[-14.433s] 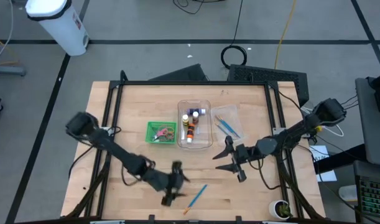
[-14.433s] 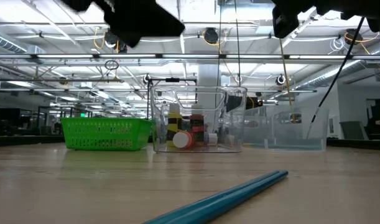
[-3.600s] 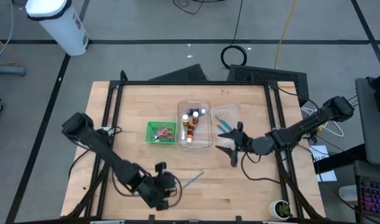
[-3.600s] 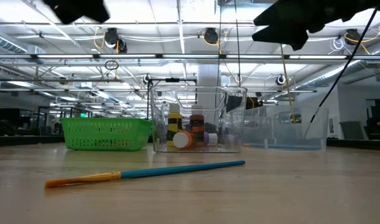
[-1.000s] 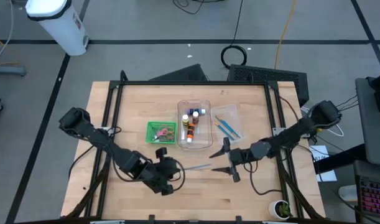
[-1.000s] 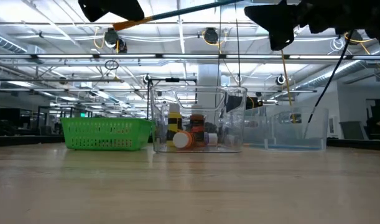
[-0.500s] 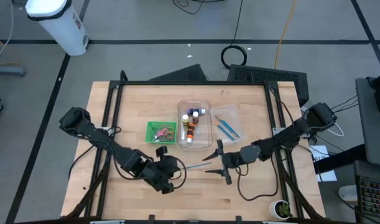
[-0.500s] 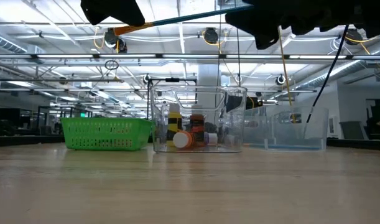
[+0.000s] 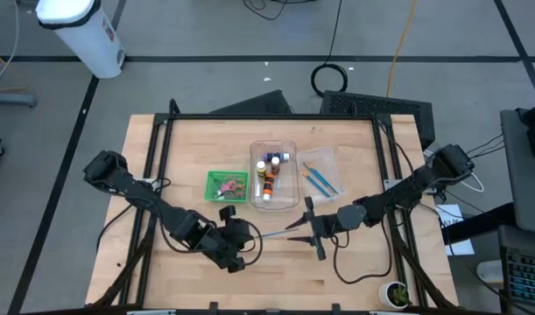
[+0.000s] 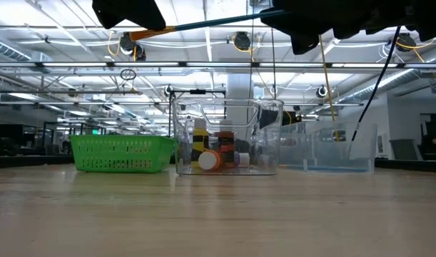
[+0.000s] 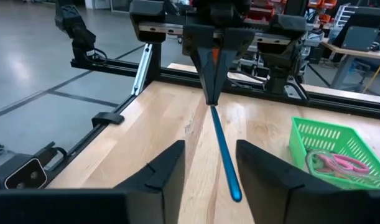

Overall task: Pick & Place Paint Supplies
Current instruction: Put the blue paint brush into the white bin

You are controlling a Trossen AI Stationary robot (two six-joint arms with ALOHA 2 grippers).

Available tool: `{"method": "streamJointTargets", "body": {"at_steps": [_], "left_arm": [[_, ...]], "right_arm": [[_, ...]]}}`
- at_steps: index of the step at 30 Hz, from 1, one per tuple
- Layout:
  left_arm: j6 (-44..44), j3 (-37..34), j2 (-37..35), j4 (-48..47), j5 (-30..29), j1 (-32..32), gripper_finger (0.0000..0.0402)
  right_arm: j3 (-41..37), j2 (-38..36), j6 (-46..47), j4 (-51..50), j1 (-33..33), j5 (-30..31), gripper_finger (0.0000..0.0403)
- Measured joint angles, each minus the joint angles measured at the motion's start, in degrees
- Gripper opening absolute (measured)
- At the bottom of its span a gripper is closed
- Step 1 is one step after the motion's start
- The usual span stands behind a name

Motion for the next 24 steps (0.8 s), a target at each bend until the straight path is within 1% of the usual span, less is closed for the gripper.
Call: {"method": "streamJointTargets", "body": {"at_steps": [9,16,20,24], "left_arm": [[-0.02,0.02,0.00,0.02,0.00,-0.02,0.0000],[-0.02,0.02,0.00,0.02,0.00,-0.02,0.0000],[-0.04,0.02,0.00,-0.04,0.06,-0.02,0.0000],[-0.02,0.02,0.00,-0.04,0.06,-0.02,0.0000]], "right_arm": [[0.00,0.00,-0.42,-0.03,0.00,-0.02,0.0064],[-0.02,0.00,-1.45,-1.24,-0.12,-0.03,0.0024],[-0.02,-0.02,-1.47,-2.79,-0.94,-0.13,0.0008],[-0.02,-0.07,-1.47,-4.54,-1.60,-1.21,0.0005]]}}
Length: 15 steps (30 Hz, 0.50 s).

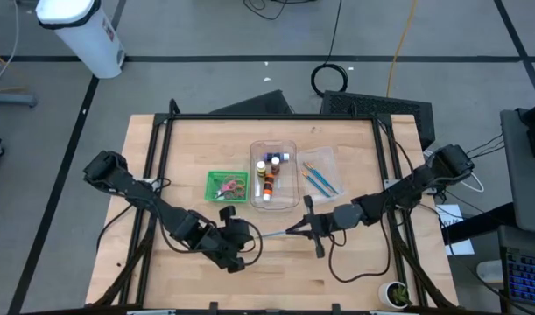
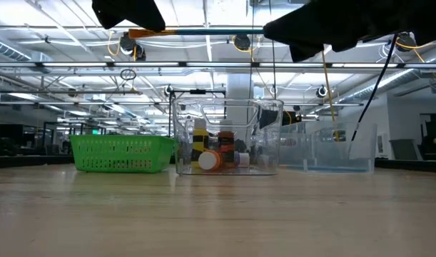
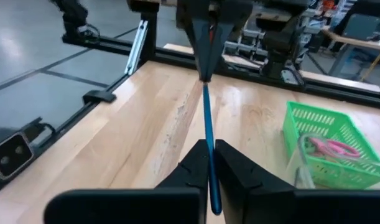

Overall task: Pick & Place Paint Supplies
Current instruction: Put the blue paint brush into the white bin

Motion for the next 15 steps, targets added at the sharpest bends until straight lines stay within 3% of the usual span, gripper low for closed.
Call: {"method": "streamJointTargets", "body": {"at_steps": [6,11,15], "left_arm": [[2.15,0.02,-0.02,1.84,-1.23,0.00,0.0011],[8.57,0.04,-0.58,5.79,-6.37,-0.17,0.0056],[11.19,0.13,-1.09,6.03,-7.23,-0.09,0.0099]], "right_arm": [[-0.03,0.00,-0.35,-0.96,-0.52,-0.60,0.0003],[-0.04,0.00,0.20,-1.31,-0.58,-0.45,0.0002],[-0.07,-2.39,1.19,-4.72,-0.54,1.52,0.0001]]}}
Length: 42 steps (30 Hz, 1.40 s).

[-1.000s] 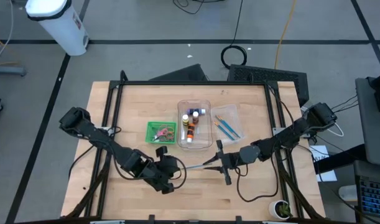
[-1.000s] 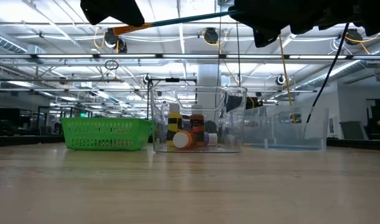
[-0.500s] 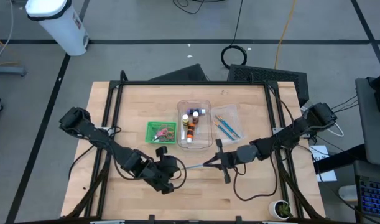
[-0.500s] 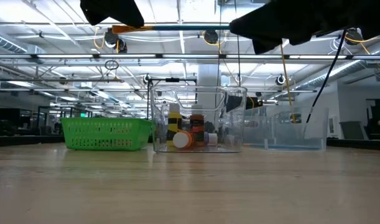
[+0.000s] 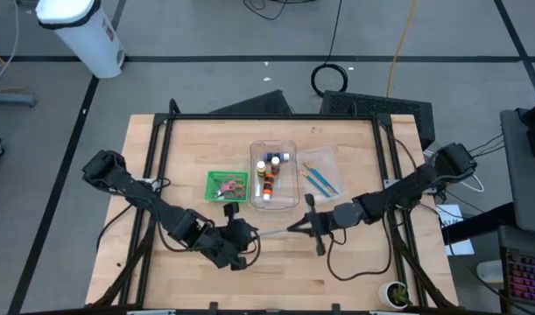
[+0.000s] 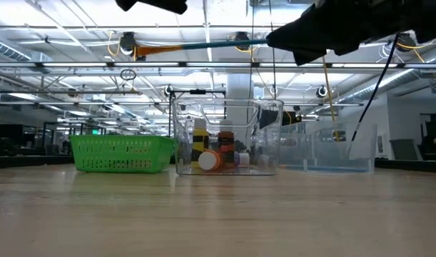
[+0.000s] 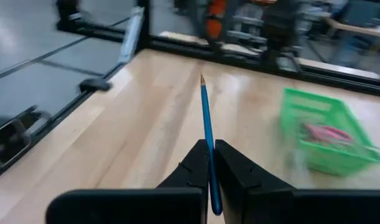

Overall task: Pick & Place Paint Supplies
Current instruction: Put the blue paint brush into the white bin

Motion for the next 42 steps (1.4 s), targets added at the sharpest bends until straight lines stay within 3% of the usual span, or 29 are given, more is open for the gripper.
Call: {"method": "streamJointTargets", "body": {"at_steps": [7,13,18,27,37,42], "left_arm": [[-4.72,-0.07,-5.86,-0.02,1.86,-2.14,0.0130],[2.67,-0.13,-11.28,-1.13,-9.05,-9.52,0.0131],[3.58,-3.60,-12.26,-1.00,-11.44,-13.71,0.0131],[-4.30,-14.15,-12.30,4.08,-11.89,-13.18,0.0132],[-2.67,-16.07,-13.04,6.43,-10.91,-10.45,0.0132],[6.77,-16.08,-13.12,14.22,-2.88,-9.13,0.0131]], "right_arm": [[0.00,-11.30,6.77,-16.22,3.09,15.12,0.0001],[-0.04,-18.28,16.38,-29.88,8.64,32.31,0.0001],[-0.04,-22.58,31.18,-43.37,10.97,43.42,0.0001],[-0.04,-23.75,57.09,-67.22,7.96,44.62,0.0001],[-1.31,-23.66,58.63,-68.32,0.27,42.99,0.0010],[-4.14,-23.66,57.19,-62.36,-5.11,39.04,0.0045]]}}
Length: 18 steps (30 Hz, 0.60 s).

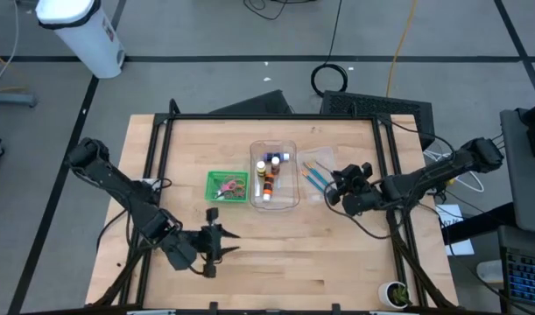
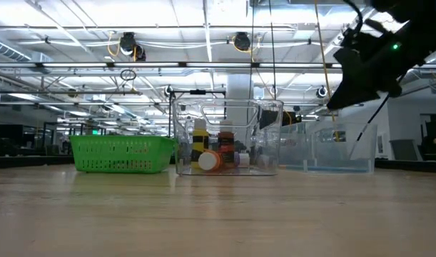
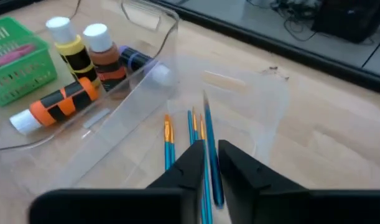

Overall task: Pick & Place Paint Supplies
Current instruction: Put the blue paint brush into the white bin, then return to Home Position

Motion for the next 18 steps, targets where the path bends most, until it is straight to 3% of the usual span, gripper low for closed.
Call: {"method": "streamJointTargets", "body": {"at_steps": [3,11,14,18], "left_arm": [[4.26,0.02,-0.80,1.49,2.90,0.77,0.0132],[9.64,-0.90,-6.77,-1.18,2.98,3.29,0.0131],[12.02,-5.35,-12.41,1.69,2.64,4.38,0.0132],[12.62,-16.53,-22.18,8.66,2.49,7.84,0.0132]], "right_arm": [[-1.12,0.00,-3.68,5.04,-2.12,-1.73,0.0083],[-1.15,-1.74,-19.37,17.94,-3.00,-2.95,0.0195],[-1.17,-3.90,-27.12,22.80,-2.72,-7.44,0.0221],[-1.17,-8.24,-32.46,26.71,-2.72,-15.89,0.0240]]}}
